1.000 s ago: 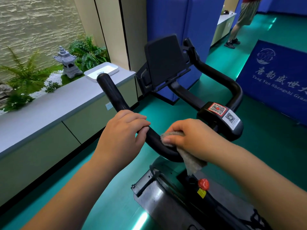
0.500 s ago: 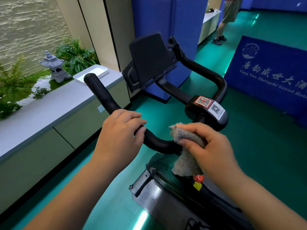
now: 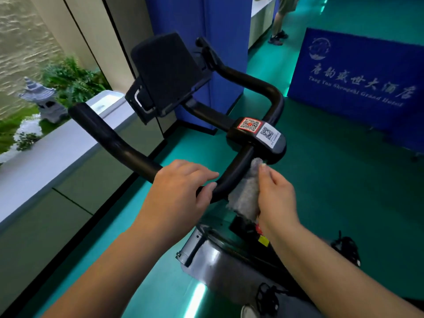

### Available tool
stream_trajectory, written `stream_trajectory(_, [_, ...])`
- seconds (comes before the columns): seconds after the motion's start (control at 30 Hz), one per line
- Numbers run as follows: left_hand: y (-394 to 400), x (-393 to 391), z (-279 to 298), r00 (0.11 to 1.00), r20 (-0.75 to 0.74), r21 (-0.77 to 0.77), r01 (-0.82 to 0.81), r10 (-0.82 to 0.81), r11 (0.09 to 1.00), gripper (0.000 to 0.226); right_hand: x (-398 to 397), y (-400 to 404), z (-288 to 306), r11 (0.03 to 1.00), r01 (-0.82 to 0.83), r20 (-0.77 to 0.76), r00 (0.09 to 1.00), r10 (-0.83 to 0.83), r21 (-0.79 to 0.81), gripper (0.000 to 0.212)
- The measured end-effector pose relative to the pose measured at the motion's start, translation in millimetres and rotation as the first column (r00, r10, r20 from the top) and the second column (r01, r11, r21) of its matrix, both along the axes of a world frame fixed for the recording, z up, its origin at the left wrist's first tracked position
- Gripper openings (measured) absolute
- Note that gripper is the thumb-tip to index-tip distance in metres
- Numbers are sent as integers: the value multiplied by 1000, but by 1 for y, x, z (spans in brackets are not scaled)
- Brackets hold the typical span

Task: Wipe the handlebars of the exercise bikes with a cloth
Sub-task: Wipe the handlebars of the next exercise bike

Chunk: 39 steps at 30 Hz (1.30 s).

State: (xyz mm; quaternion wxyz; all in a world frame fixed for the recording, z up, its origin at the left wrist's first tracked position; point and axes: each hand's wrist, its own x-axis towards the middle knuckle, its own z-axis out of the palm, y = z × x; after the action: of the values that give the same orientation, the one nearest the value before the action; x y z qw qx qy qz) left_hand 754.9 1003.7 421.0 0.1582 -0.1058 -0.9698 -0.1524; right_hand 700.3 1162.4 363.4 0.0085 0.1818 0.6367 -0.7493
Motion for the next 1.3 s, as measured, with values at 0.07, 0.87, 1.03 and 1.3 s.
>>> stream_trajectory(0.07, [0, -1, -3, 1000, -16, 10, 6, -6, 1000, 33, 2, -8, 2, 998, 54, 1, 999, -54, -42, 16])
stream_trajectory(0.87, [-1, 1, -7, 997, -75, 11, 10, -9, 1000, 32, -10, -4, 6, 976, 134, 38, 991, -130, -169, 11])
stream_trajectory(1.03, [-14, 7, -6, 997, -75, -3, -26, 25, 1000, 35, 1, -9, 4, 981, 117, 17, 993, -115, -154, 11])
stream_trajectory(1.3, [-36, 18, -4, 992, -23, 3, -121, 121, 993, 41, 48, -14, 0, 991, -84, 38, 995, 89, -102, 16])
